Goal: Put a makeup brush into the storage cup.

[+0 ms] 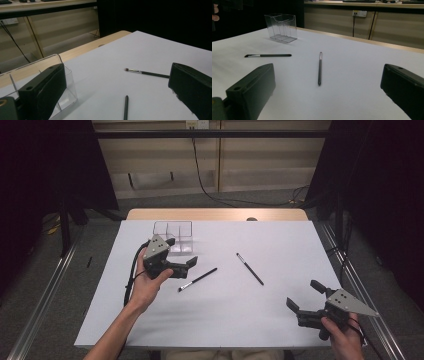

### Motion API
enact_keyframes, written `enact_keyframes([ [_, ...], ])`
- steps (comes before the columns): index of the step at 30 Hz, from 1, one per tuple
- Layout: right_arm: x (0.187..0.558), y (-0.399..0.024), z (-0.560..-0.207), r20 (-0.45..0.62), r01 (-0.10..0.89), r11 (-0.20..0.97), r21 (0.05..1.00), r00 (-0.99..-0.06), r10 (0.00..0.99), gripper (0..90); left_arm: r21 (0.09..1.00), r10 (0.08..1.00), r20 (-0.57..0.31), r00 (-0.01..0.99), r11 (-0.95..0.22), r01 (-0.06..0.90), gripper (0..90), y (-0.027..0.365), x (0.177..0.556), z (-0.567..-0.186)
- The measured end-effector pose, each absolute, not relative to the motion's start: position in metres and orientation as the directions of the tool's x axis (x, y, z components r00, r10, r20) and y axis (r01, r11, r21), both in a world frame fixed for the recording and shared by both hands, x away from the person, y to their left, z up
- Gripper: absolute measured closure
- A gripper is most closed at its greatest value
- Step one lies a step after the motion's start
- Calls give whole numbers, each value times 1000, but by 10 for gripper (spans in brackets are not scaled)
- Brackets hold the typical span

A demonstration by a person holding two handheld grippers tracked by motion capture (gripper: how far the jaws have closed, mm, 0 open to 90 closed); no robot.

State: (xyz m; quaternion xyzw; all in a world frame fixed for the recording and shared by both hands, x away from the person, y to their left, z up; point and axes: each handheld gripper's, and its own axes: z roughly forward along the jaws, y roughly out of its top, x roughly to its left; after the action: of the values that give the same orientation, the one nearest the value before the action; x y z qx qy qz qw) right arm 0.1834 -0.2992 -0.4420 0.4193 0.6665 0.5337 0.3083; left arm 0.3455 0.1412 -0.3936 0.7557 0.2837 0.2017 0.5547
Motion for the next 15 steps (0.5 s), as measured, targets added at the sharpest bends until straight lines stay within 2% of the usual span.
enact_keyframes([
  [15,183,-300,-442,35,231,81,969,-457,889,0,911,624,-40,780,-298,285,24,136,359,-393],
])
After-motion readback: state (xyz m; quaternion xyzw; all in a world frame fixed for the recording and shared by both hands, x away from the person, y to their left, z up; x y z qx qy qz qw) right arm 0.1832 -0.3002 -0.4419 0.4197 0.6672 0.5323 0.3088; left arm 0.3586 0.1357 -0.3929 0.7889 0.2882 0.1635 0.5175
